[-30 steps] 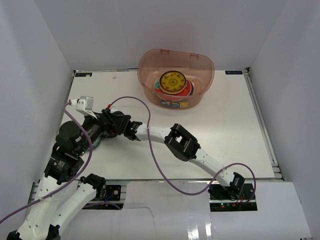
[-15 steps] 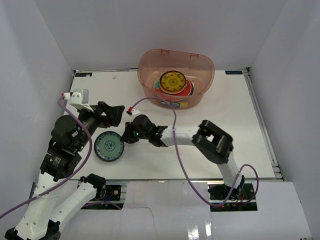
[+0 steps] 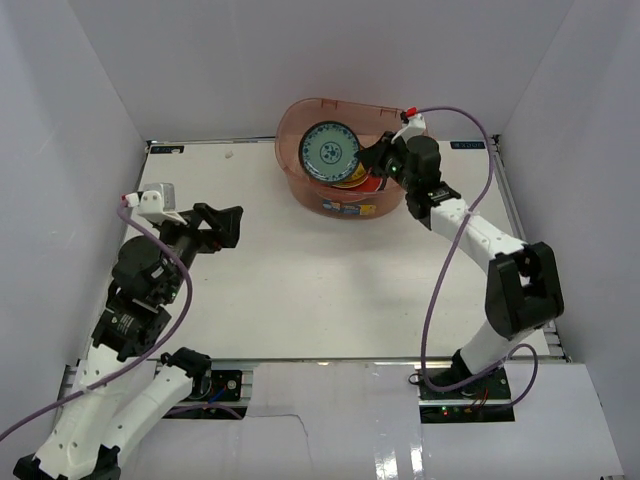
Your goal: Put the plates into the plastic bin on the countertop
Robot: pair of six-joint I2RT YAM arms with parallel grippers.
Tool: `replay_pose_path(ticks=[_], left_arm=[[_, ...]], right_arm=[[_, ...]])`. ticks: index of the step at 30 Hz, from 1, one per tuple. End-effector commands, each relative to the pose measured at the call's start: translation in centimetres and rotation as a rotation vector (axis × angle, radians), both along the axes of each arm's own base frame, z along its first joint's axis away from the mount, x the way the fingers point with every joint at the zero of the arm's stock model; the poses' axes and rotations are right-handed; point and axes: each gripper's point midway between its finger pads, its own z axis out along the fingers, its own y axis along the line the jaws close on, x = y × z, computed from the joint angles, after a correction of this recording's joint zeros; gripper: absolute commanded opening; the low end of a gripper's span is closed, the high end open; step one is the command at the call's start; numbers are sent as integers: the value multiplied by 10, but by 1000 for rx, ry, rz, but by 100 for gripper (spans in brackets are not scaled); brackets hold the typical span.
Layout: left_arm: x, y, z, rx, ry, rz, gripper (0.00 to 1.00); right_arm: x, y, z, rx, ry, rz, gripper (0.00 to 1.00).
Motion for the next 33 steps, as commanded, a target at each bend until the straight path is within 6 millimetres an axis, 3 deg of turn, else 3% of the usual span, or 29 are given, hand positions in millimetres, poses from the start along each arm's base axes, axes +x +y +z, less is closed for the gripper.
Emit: replay_pose_path(ticks=[1, 3, 4, 5, 8, 9, 10, 12, 13, 14, 15, 17, 18, 19, 20, 21, 22, 23, 24, 25, 26, 27, 28, 29, 30, 32, 33], left_arm=[[11, -7, -18, 9, 46, -4, 98], [15, -11, -30, 10, 78, -9, 98], [16, -12, -33, 11, 86, -12, 98], [18, -13, -36, 7, 92, -12, 98], [21, -15, -41, 6, 105, -12, 98], [22, -15, -41, 3, 112, -10, 98], [23, -16, -39, 0, 110, -12, 98], [24, -16, -37, -1, 108, -9, 98], [25, -16, -35, 0, 108, -7, 98], [25, -16, -28, -8, 96, -4, 98], [25, -16, -24, -11, 91, -6, 98], [23, -17, -11, -26, 70, -13, 98], [22, -17, -7, -33, 62, -16, 98], [21, -18, -3, -43, 59, -25, 98], [19, -17, 4, -55, 48, -23, 98], [17, -15, 8, -62, 44, -18, 98], [16, -14, 11, -68, 41, -13, 98], [11, -11, 15, -78, 31, -12, 98], [8, -10, 19, -84, 22, -11, 98], [5, -9, 22, -87, 13, -15, 98], [2, -9, 22, -83, 9, -23, 98], [-3, -7, 21, -85, -1, -28, 98], [-5, -6, 22, -90, -9, -27, 98], [-8, -3, 23, -100, -17, -21, 98], [-14, -1, 25, -114, -30, -26, 98], [-19, -2, 21, -112, -32, -39, 98], [-23, -1, 22, -118, -41, -44, 98]], right_arm=[[39, -7, -19, -22, 56, 16, 8], [60, -18, -25, -10, 82, -7, 8], [71, -19, -43, -19, 120, -13, 8], [81, -23, -35, -16, 113, -30, 8], [97, -29, -52, -35, 155, -64, 11], [99, -32, -55, -38, 163, -78, 19], [99, -34, -52, -38, 159, -82, 49], [94, -34, -45, -49, 139, -60, 83], [88, -35, -26, -46, 104, -53, 96], [83, -35, -15, -46, 84, -41, 92], [69, -37, 8, -52, 39, -22, 91], [50, -41, 30, -53, -9, -8, 90], [27, -46, 48, -45, -50, 1, 90], [14, -50, 56, -49, -77, 3, 90], [-14, -59, 64, -44, -101, -1, 90], [-14, -59, 66, -42, -111, -3, 90], [-44, -68, 71, -36, -146, -2, 90], [-59, -73, 70, -35, -156, -4, 94], [-90, -83, 96, -10, -230, -10, 99], [-106, -86, 69, -23, -191, -3, 90], [-120, -91, 65, -21, -194, -4, 90], [-149, -101, 85, 6, -264, -19, 90], [-163, -107, 85, 7, -281, -26, 90], [-173, -112, 62, -25, -252, -34, 90], [-196, -125, 78, -12, -327, -64, 90], [-211, -136, 53, -46, -299, -95, 90], [-226, -146, 60, -27, -347, -130, 90]])
